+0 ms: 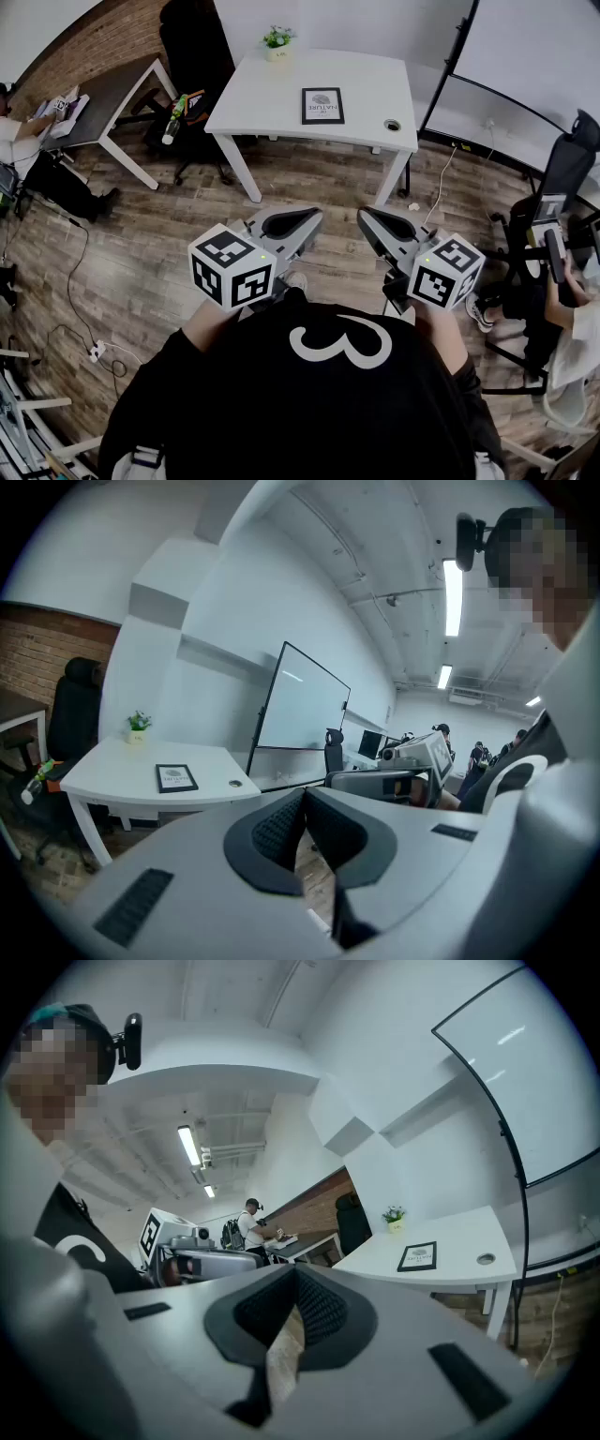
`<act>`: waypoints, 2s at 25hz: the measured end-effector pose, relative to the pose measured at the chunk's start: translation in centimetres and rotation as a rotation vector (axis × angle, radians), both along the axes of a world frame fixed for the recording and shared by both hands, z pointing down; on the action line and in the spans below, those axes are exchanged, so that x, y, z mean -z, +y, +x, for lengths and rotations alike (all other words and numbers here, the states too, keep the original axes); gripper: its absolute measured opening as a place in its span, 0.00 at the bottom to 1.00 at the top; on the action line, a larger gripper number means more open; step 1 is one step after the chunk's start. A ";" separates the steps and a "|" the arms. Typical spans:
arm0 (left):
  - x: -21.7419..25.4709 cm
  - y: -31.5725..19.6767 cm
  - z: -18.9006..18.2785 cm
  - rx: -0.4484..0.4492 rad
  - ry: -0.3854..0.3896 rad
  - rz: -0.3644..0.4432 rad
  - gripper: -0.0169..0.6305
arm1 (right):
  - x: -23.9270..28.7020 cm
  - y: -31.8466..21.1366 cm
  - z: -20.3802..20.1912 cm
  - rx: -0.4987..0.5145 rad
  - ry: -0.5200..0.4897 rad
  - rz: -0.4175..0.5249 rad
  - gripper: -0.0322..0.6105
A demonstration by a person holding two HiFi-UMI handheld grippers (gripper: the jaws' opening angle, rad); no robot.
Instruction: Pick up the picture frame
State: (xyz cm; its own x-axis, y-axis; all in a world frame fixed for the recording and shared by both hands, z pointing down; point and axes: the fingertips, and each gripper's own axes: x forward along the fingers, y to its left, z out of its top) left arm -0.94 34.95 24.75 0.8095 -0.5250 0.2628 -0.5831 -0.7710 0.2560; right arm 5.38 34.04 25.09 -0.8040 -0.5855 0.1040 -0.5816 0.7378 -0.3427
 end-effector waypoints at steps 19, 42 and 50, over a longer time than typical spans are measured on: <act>-3.5 -3.2 0.2 -0.001 -0.027 -0.082 0.05 | -2.9 -3.0 1.0 -0.013 -0.077 -0.088 0.09; -5.7 -20.8 -3.2 0.020 0.030 -0.196 0.05 | -4.8 -19.8 -1.8 -0.025 -0.083 -0.204 0.09; -6.2 -27.2 -3.7 -0.015 0.043 -0.234 0.05 | -4.9 -26.4 -2.1 -0.086 -0.064 -0.229 0.09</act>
